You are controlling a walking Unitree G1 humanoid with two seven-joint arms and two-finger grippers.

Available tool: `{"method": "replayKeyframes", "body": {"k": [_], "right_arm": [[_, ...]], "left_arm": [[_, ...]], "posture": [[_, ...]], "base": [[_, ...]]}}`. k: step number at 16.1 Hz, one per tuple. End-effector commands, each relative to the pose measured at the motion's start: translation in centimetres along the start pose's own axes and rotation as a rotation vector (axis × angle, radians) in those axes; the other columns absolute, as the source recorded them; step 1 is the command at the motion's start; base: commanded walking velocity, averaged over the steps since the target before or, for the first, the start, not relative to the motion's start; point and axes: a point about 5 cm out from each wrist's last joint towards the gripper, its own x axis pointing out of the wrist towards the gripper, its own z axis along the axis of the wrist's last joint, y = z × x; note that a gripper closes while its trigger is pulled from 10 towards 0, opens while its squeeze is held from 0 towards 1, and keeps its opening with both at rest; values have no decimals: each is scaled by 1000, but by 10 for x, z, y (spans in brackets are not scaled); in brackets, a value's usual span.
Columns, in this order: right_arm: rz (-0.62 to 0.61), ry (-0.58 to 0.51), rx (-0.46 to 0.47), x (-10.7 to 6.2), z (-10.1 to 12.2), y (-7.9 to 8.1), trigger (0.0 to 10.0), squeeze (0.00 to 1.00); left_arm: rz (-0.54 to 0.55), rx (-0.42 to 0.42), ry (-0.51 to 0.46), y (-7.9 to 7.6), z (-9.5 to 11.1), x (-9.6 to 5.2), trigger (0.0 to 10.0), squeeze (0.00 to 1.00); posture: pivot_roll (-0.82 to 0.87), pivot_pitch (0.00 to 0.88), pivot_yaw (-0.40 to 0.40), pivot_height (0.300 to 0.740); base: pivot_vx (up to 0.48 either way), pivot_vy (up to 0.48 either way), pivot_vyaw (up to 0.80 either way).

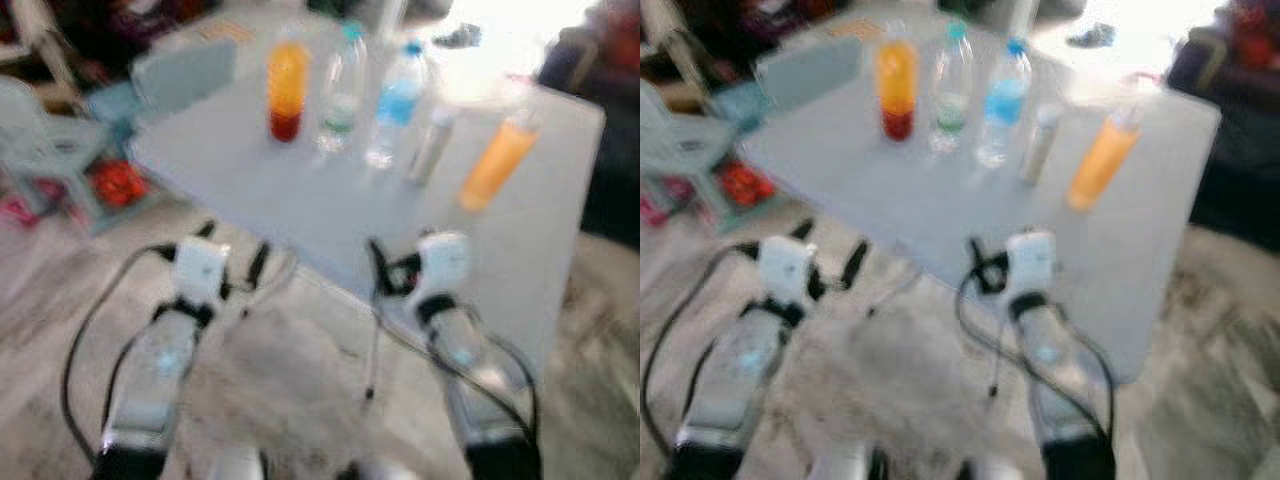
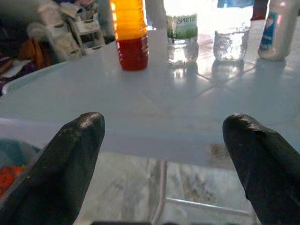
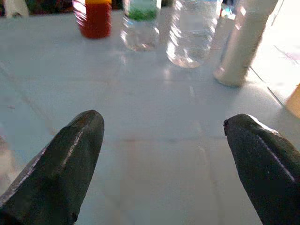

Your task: Restocking fridge

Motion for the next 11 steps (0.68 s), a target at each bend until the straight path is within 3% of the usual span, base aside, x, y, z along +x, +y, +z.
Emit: {"method": "replayKeyframes", "body": {"k": [1, 4, 11], "right_arm": [[-23, 5, -12, -5, -1, -7, 10000, 0], [-26, -10, -4, -5, 0, -5, 10000, 0], [-63, -71, -17, -4, 11, -8, 10000, 0]], "left_arm": [[-29, -7, -29, -9, 6, 4, 10000, 0], [-32, -7, -34, -10, 8, 5, 10000, 0], [-16, 4, -6, -6, 4, -2, 10000, 0]], "posture": [[72, 113, -48, 740], [69, 113, -48, 740], [72, 115, -47, 740]], "base": [[266, 0, -800], [265, 0, -800], [0, 0, 0]]}}
